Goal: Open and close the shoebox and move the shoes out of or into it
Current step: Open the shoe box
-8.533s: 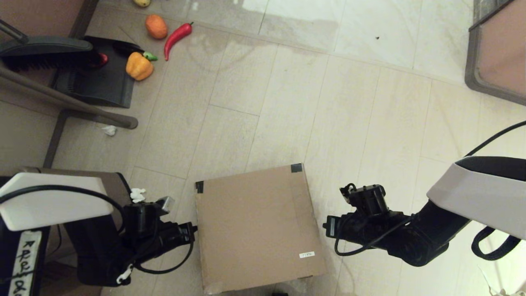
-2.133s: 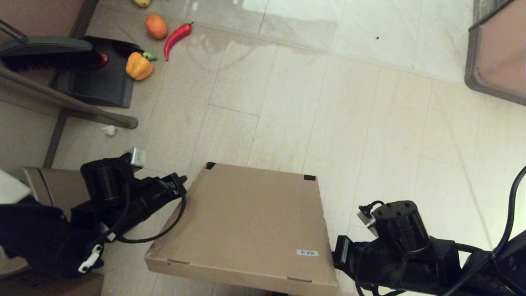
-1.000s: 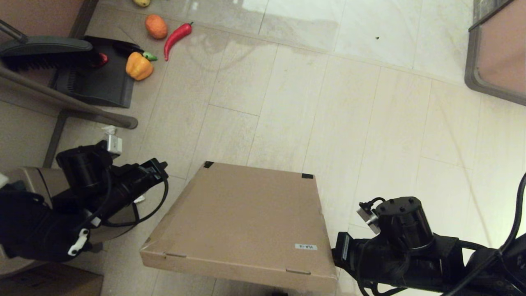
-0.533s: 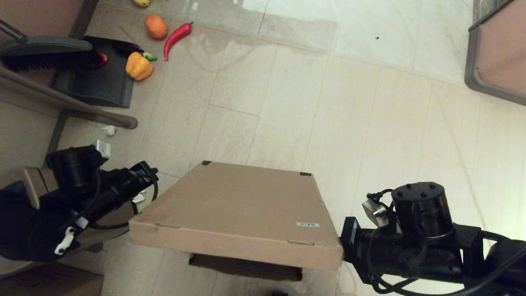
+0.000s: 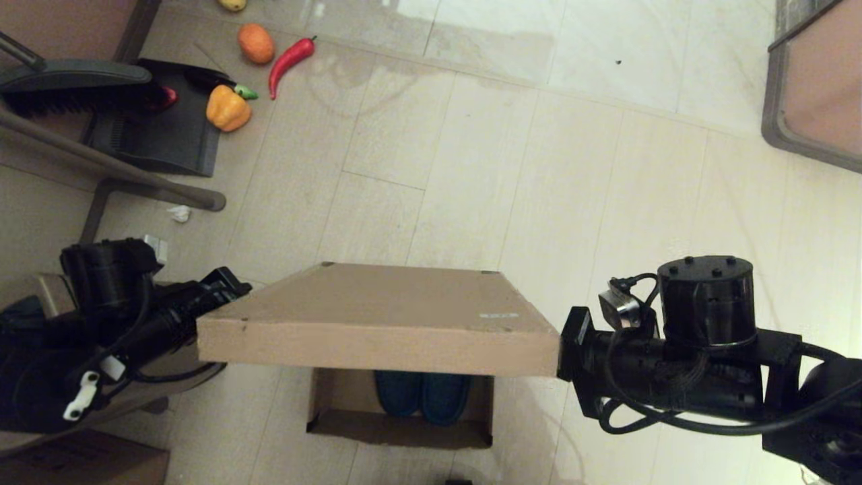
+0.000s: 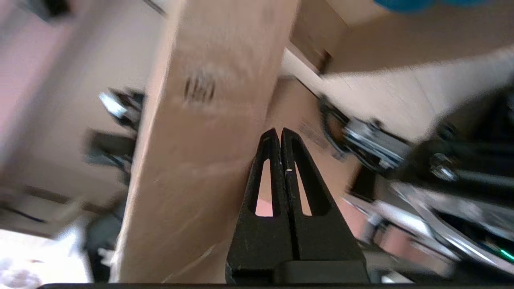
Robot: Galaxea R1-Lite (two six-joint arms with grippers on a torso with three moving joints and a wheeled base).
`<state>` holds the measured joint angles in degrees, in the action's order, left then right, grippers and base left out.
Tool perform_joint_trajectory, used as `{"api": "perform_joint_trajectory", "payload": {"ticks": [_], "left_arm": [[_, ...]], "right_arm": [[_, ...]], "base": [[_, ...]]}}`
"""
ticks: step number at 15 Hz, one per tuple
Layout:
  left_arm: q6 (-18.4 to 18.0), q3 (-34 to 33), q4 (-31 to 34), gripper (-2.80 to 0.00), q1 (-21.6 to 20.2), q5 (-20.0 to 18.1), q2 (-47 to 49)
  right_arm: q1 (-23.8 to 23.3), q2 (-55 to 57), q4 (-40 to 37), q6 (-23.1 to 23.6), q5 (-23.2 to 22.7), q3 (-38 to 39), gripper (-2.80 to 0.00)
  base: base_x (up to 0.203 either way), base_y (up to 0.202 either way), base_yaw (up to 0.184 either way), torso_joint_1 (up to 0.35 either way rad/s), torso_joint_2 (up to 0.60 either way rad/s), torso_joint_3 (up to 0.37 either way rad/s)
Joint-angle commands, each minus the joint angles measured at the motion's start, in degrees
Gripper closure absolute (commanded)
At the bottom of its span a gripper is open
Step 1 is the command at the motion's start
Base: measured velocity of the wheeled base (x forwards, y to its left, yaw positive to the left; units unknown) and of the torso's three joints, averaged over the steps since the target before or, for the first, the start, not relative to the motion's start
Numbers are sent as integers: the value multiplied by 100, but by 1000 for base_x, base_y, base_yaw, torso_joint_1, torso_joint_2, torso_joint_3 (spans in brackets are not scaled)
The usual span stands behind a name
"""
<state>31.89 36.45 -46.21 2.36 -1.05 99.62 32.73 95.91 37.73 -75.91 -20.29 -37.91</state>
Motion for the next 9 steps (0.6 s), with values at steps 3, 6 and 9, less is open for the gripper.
{"api": "perform_joint_trajectory", "payload": {"ticks": [3,6,9], "left_arm": [[19,9,-19,0,-19,72,-55],[28,345,-21,0,-193,456,21],[28,287,-10,0,-201,464,-66]], "right_arm": [[-325,7,34,-329,-19,-562,0],[-395,187,33,-332,-80,-840,0],[-746,646,24,-291,-56,-1532,0]], "base": [[0,0,0,0,0,0],[0,0,0,0,0,0],[0,0,0,0,0,0]]}}
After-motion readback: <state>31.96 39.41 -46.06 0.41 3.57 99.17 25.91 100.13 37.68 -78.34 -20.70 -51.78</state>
